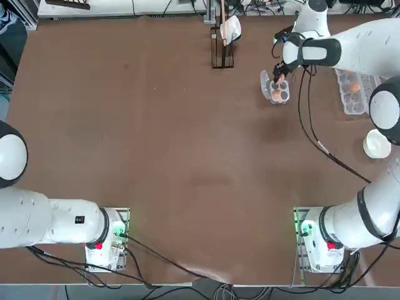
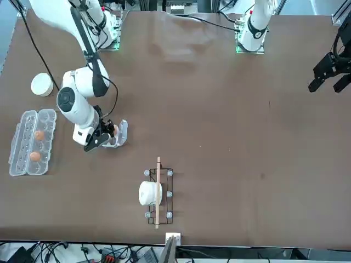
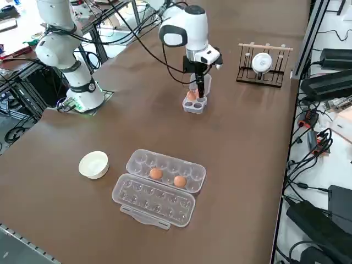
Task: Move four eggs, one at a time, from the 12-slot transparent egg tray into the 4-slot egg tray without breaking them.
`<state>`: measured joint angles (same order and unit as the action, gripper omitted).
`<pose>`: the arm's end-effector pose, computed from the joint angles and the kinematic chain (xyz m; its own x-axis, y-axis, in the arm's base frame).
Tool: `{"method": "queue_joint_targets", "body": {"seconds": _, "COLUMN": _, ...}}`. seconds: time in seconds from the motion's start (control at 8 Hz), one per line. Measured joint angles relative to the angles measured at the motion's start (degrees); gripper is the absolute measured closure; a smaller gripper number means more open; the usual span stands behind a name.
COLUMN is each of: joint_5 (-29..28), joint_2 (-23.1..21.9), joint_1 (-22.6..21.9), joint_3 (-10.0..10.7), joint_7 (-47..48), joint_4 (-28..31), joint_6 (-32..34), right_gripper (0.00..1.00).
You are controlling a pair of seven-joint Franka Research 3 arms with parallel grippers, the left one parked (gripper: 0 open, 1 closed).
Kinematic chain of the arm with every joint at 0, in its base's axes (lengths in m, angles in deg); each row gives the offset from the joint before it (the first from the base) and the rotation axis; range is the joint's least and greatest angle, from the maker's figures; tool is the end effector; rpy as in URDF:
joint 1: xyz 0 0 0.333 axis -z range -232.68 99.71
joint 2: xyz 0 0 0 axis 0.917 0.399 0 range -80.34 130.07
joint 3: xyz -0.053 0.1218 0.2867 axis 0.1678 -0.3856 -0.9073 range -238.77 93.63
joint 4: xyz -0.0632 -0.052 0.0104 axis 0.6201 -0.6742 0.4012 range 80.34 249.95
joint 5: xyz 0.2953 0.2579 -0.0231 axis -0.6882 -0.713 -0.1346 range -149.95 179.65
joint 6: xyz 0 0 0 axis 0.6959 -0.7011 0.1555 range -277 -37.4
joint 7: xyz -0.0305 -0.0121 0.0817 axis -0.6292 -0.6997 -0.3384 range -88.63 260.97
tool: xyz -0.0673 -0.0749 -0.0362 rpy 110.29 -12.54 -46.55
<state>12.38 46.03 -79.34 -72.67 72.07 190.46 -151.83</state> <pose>0.5852 0.1347 0.2634 0.9045 0.4251 0.0347 0.4260 -0.9045 -0.0220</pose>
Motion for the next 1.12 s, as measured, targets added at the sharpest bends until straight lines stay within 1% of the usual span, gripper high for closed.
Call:
{"method": "queue_joint_targets", "body": {"seconds": 0.62, "joint_5": -1.20, "joint_2": 2.29, "joint_1": -0.02, "joint_3": -0.03, "joint_7": 0.30, "joint_4": 0.36, "joint_6": -1.88, "right_gripper": 0.42}}
{"method": "queue_joint_targets", "body": {"seconds": 1.12, "joint_5": -1.34, "joint_2": 2.33, "joint_1": -0.29, "joint_3": -0.17, "joint_7": 0.32, "joint_4": 0.36, "joint_6": -2.00, "right_gripper": 0.42}}
